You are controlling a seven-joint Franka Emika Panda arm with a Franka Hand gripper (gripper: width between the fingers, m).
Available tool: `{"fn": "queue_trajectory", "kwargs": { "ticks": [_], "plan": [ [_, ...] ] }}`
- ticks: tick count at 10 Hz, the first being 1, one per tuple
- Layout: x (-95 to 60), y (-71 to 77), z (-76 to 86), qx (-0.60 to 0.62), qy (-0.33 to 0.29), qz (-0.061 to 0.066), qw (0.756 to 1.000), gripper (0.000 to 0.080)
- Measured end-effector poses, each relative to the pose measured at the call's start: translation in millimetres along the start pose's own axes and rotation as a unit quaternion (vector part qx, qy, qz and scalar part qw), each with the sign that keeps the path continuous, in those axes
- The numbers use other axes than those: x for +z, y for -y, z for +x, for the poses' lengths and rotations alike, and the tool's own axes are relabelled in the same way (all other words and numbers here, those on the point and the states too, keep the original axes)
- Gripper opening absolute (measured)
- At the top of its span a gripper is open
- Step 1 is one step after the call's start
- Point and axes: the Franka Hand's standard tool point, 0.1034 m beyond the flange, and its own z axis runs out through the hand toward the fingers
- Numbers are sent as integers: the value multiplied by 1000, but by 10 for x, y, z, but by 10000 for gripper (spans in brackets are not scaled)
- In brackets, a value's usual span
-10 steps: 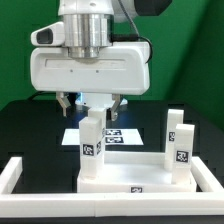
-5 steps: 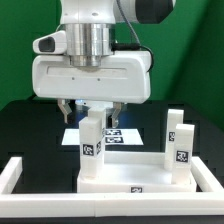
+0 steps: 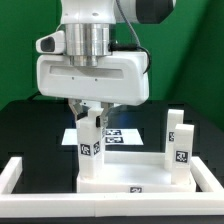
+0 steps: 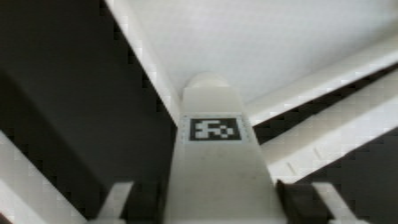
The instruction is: Assemble desk
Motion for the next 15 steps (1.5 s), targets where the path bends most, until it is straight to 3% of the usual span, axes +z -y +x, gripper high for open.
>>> {"fn": "queue_trajectory", "kwargs": {
  "ticks": [4, 6, 8, 9, 10, 11, 12, 14, 15],
  "plan": [
    [5, 16, 40, 179, 2, 7, 984, 289],
    [14, 68, 45, 317, 7, 19, 948, 290],
    [25, 170, 52, 395, 6, 22, 918, 290],
    [27, 236, 77, 425, -1, 33, 905, 290],
    [34, 296, 75, 486, -9, 50, 872, 290],
    [32, 351, 48, 520, -13, 56, 852, 290],
    [38, 376, 45, 528, -23, 71, 846, 290],
    [44, 378, 40, 520, -23, 69, 851, 291],
    [50, 379, 36, 520, -23, 69, 851, 467]
  ]
}}
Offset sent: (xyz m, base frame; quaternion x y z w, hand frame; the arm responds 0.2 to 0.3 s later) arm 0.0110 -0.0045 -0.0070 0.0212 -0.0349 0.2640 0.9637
